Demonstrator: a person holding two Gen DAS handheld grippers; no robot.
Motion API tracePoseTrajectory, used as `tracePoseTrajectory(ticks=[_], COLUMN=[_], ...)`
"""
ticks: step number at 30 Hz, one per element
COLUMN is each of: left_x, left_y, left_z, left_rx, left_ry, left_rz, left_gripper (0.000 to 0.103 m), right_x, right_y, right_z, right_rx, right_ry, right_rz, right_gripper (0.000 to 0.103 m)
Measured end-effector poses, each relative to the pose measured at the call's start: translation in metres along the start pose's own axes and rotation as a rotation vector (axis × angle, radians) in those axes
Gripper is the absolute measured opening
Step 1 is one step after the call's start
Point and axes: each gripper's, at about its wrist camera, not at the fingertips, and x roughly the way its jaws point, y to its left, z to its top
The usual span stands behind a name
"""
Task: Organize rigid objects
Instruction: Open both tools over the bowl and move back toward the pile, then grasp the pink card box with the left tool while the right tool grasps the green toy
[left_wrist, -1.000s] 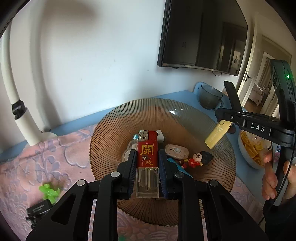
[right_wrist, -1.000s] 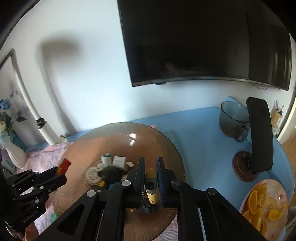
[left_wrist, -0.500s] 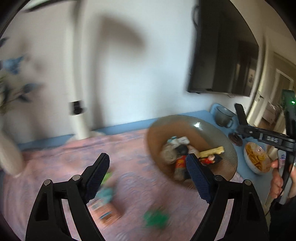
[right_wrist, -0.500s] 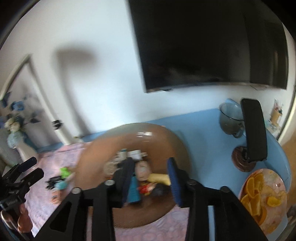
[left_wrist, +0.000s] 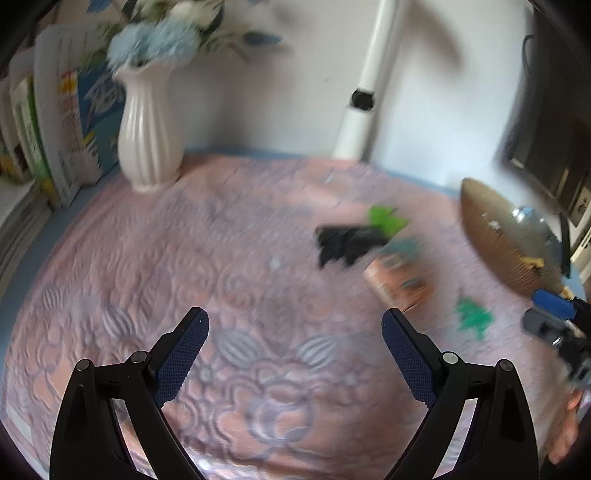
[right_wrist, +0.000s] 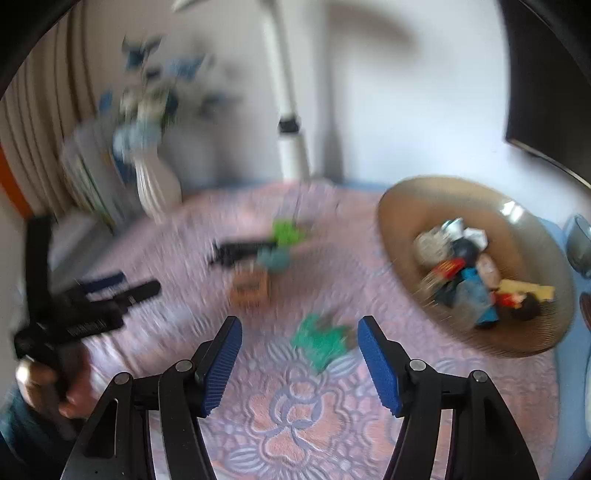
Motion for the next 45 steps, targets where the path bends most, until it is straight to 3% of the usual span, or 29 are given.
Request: tracePoseTrajectory(ticks=[4,8,14,24,29,32,36,40,45], left_x=[0.011,0.013,0.019,0.016,0.002,0.014,0.051,0.079,0.079], left_y=[0.004,0.007,0.002,-0.014,-0.046,-0.070,-0.089,-0.095,-0.096], left_z=[-0.008,-0.009,-0.011,-0.008,0.011,0.026,0.034,0.030,0.025], left_rx=[-0.003,-0.018,-0.001,0.077,0.094,0.113,0.107,0.083,0.106], left_ry=[0.010,0.018,0.028,0.060,0.044,0.065,0.148,0.214,0.177], left_rz=[-0.001,-0.013,-0.004,0.023,-0.106,-0.156,-0.180,-0.150,-0.155], left_gripper=[0.094,0.094,0.094,0.094,0.094,0.094,0.078,0.072,0.049], right_x=[0.038,0.056,0.054,0.050,0.045,0.042,0.040,0.055,0.064], right_y=[0.002,-0.020,-0.037,-0.033,-0.032,-0.030,-0.029,-0.031,-0.031], right_z=[-0.021,-0.030,-0.034,-0.031,-0.030,-0.026,-0.018,-0.017,-0.018], right_rx=[-0.026,0.067,0.135,0.120,0.119,0.115,0.105,0.083,0.085], right_ry=[0.057,0.106,0.103,0.081,0.054,0.046,0.060,0.108,0.128], right_rz=[-0.063,-0.058,-0.022,-0.019,-0.023,-0.025,-0.009,-0.017,-0.019], right_gripper=[0.064,0.070,0.079,0.079,0.079,0.073,0.073,0.073,0.073])
